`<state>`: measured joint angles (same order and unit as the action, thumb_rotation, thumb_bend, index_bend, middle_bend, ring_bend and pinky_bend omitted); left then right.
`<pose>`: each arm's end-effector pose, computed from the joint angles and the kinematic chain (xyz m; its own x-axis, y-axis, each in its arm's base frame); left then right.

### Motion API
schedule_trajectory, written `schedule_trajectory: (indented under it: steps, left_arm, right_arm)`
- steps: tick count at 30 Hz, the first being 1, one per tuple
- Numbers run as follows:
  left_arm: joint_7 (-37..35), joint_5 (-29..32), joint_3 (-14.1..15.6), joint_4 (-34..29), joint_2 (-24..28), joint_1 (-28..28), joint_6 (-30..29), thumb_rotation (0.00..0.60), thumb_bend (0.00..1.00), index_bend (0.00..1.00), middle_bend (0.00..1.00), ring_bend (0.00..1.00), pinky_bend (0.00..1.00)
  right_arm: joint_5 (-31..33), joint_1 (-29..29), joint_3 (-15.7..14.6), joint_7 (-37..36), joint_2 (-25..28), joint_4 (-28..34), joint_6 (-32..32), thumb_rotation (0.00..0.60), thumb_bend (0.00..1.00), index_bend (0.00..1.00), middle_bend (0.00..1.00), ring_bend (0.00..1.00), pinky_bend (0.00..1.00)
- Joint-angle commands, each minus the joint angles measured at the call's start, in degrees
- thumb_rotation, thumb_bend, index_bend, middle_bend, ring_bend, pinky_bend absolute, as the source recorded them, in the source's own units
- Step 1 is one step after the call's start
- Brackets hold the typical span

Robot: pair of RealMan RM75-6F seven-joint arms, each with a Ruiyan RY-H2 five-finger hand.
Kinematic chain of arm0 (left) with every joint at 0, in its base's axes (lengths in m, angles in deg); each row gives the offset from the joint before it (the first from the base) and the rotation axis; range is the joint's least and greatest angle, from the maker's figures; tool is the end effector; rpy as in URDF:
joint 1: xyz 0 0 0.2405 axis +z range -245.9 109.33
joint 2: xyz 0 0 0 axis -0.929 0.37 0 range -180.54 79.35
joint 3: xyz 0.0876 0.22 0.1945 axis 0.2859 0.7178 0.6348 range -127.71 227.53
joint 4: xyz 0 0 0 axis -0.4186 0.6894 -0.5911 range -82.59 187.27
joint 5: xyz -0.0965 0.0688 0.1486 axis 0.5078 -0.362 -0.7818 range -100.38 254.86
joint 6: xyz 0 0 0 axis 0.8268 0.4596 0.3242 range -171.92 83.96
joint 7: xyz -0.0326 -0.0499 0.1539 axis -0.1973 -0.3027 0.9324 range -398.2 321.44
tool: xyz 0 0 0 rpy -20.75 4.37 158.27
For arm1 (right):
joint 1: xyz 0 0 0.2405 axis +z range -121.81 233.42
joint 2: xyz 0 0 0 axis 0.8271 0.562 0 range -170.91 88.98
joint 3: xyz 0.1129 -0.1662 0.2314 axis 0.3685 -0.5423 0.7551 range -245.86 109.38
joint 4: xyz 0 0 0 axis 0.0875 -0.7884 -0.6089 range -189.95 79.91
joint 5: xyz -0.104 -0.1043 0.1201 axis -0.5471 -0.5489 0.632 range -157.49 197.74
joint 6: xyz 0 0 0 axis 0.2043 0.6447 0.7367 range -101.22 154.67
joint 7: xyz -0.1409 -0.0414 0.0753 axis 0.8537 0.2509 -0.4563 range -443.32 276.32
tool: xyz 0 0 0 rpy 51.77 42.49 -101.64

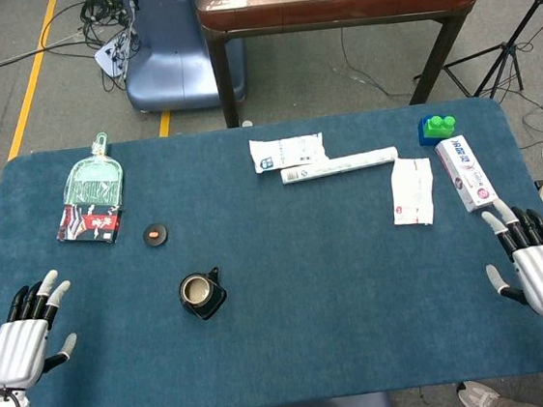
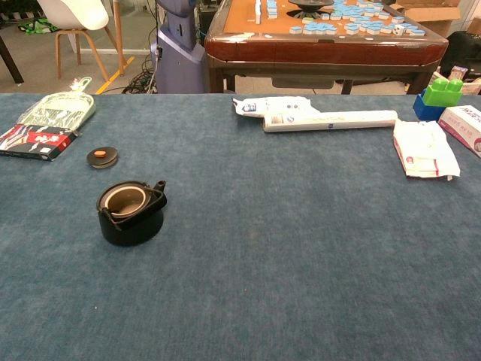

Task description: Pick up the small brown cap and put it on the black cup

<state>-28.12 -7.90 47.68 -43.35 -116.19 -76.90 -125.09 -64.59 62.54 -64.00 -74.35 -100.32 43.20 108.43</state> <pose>-0.3290 0.2226 0.1734 0.4840 0.0564 0.8732 0.8743 -0.0729 -0.4799 -0.3294 -0.2181 0.2156 0.5177 -0.0224 0.8552 -0.8554 -0.0315 0.5170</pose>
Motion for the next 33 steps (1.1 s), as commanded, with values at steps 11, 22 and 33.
schedule_trajectory:
  steps: [11,22,33]
  left_arm:
    - [0.9,-1.8,0.7,-2.2,0.1,-0.1,-0.7,0.6,0.32,0.04,0.0,0.0,0.0]
    - [2.3,0.4,0.1,-3.6,0.5,-2.3,3.4,0.6,0.32,0.05,0.0,0.0,0.0]
    - [4.4,4.8,-0.8,-6.1,2.1,-5.1,8.9,0.6,0.32,0.1,0.0,0.0,0.0]
  right_arm:
    - [-1.2,0.8,0.1,0.6,1.7,2.0,-0.3,0.6,0.41,0.01,0.0,0.0,0.0]
    - [0.2,1.6,0.5,2.4,3.1,4.5,-1.7,0.6,0.41,0.01,0.0,0.0,0.0]
    - [2.3,5.4,2.2,0.3,6.5,7.8,-7.1,0.6,0.41,0.01,0.0,0.0,0.0]
